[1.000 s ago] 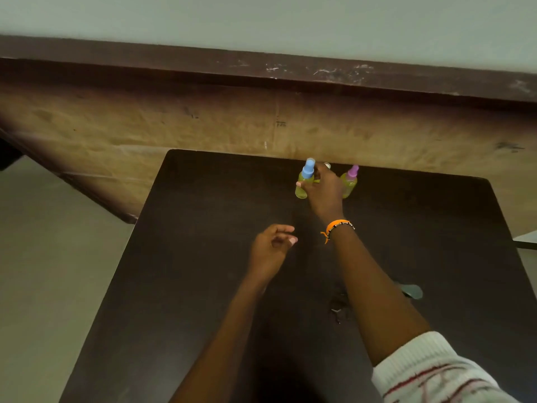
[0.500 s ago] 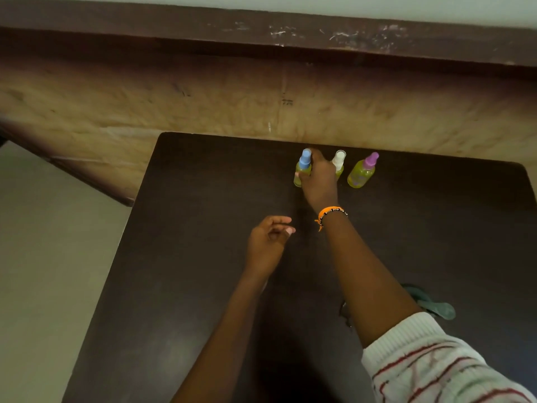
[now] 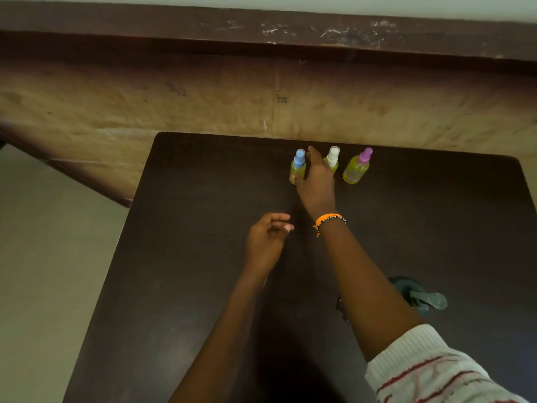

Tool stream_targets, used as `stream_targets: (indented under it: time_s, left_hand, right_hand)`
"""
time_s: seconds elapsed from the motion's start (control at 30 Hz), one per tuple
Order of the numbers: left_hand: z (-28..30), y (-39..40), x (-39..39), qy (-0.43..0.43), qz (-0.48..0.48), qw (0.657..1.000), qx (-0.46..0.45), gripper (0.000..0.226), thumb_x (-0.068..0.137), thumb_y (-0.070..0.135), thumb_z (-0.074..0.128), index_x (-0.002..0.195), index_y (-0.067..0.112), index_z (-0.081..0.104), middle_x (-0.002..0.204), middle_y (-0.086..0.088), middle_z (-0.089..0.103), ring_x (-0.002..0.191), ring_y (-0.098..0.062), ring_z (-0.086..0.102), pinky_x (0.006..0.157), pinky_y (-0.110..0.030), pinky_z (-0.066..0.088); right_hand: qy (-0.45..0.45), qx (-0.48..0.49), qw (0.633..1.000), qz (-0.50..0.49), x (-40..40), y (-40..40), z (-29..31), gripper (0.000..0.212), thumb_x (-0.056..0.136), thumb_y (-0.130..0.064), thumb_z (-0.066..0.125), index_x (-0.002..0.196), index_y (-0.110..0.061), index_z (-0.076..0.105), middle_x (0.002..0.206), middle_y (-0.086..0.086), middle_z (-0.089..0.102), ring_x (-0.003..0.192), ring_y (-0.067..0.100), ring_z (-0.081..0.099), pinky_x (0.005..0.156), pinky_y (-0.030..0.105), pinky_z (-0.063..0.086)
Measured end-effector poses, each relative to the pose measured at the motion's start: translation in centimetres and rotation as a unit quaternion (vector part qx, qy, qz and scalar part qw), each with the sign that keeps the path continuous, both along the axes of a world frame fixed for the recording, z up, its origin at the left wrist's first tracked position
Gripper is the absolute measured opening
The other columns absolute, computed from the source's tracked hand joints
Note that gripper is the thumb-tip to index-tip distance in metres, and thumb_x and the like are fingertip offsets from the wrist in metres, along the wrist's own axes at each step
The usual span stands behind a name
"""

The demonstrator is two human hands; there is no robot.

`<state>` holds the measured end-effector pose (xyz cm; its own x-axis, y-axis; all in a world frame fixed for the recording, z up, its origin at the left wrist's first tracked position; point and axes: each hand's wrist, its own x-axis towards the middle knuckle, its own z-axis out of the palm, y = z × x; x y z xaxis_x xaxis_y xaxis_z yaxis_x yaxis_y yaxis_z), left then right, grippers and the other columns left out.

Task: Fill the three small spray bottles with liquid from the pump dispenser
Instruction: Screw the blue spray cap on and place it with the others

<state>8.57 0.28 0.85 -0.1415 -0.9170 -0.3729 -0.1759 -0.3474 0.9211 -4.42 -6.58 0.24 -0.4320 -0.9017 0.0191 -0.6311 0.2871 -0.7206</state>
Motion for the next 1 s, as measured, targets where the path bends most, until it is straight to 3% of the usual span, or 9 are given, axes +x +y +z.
stream_targets:
  time_s: [0.17,0.37,0.43,0.53,0.63,0.73,0.87,1.0]
  left_hand:
    - [0.9,1.1,-0.8,0.002,-0.029,1.000,-0.010,0.019,0.084,-0.003,0.058,0.093,0.013,0.062,0.080,0.001,0.065,0.068,0.008,0.061,0.072,-0.011,0.048]
    - [1.9,4.4,-2.0,0.011,-0.096,0.995,-0.010,0.016,0.086,0.003,0.059,0.099,0.011,0.063,0.085,-0.004,0.065,0.075,0.000,0.060,0.075,-0.016,0.047]
    - [1.9,5.6,-2.5,0.002,-0.112,0.994,-0.007,0.015,0.087,0.006,0.059,0.098,0.016,0.063,0.091,-0.006,0.066,0.083,-0.008,0.060,0.074,-0.016,0.046]
    - [1.8,7.0,-3.2,-0.014,-0.144,0.989,-0.012,0.014,0.087,0.009,0.059,0.095,0.021,0.063,0.090,0.001,0.065,0.085,-0.006,0.060,0.069,-0.009,0.045]
    - [1.9,8.1,-3.8,-0.018,-0.167,0.986,-0.023,0.014,0.087,0.007,0.059,0.095,0.019,0.063,0.088,0.005,0.063,0.082,-0.001,0.058,0.069,-0.005,0.045]
    - [2.1,9.1,-4.5,-0.026,-0.187,0.982,-0.022,0.015,0.088,0.007,0.059,0.096,0.019,0.063,0.088,0.006,0.063,0.080,0.002,0.057,0.067,-0.002,0.043]
    - [2.3,10.2,-4.9,-0.040,-0.219,0.975,-0.028,0.015,0.088,0.010,0.058,0.096,0.023,0.062,0.091,0.007,0.063,0.082,0.002,0.057,0.065,0.000,0.041]
    - [2.4,10.7,-5.0,-0.051,-0.234,0.971,-0.024,0.015,0.089,0.011,0.057,0.097,0.023,0.061,0.089,0.011,0.061,0.081,0.002,0.056,0.063,0.001,0.040]
  right_hand:
    - [0.005,-0.014,1.000,0.010,0.1,4.6,2.5,0.063,0.085,0.000,0.064,0.143,-0.005,0.042,0.141,0.018,0.049,0.124,0.033,0.052,0.100,0.034,0.041]
    - [0.062,-0.091,0.993,0.040,-0.7,14.9,7.5,0.046,0.082,-0.004,0.071,0.127,-0.008,0.060,0.122,0.010,0.063,0.122,0.024,0.052,0.095,0.014,0.034]
    - [0.089,-0.131,0.987,0.018,-1.7,18.5,8.6,0.040,0.082,-0.004,0.071,0.121,-0.007,0.063,0.115,0.008,0.066,0.115,0.023,0.054,0.095,0.013,0.037]
    - [0.089,-0.182,0.978,-0.042,-3.3,22.9,9.2,0.031,0.082,0.005,0.066,0.111,-0.006,0.065,0.109,-0.002,0.064,0.106,0.020,0.056,0.094,0.008,0.037]
    - [0.046,-0.186,0.975,-0.113,-4.6,26.4,8.1,0.042,0.077,0.016,0.057,0.108,-0.012,0.059,0.104,-0.004,0.059,0.099,0.023,0.058,0.089,0.008,0.039]
    - [-0.042,-0.150,0.975,-0.160,-5.4,28.8,5.3,0.042,0.076,0.007,0.053,0.115,-0.010,0.053,0.110,0.001,0.055,0.105,0.020,0.057,0.093,0.022,0.047]
    - [-0.135,-0.045,0.982,-0.120,-5.9,29.6,1.2,0.066,0.078,0.007,0.070,0.135,-0.005,0.040,0.135,0.004,0.046,0.129,0.017,0.047,0.111,0.034,0.040]
    - [-0.172,0.004,0.977,-0.124,-5.5,28.7,-0.5,0.082,0.075,-0.006,0.079,0.144,-0.011,0.035,0.144,0.003,0.045,0.132,0.014,0.045,0.109,0.031,0.039]
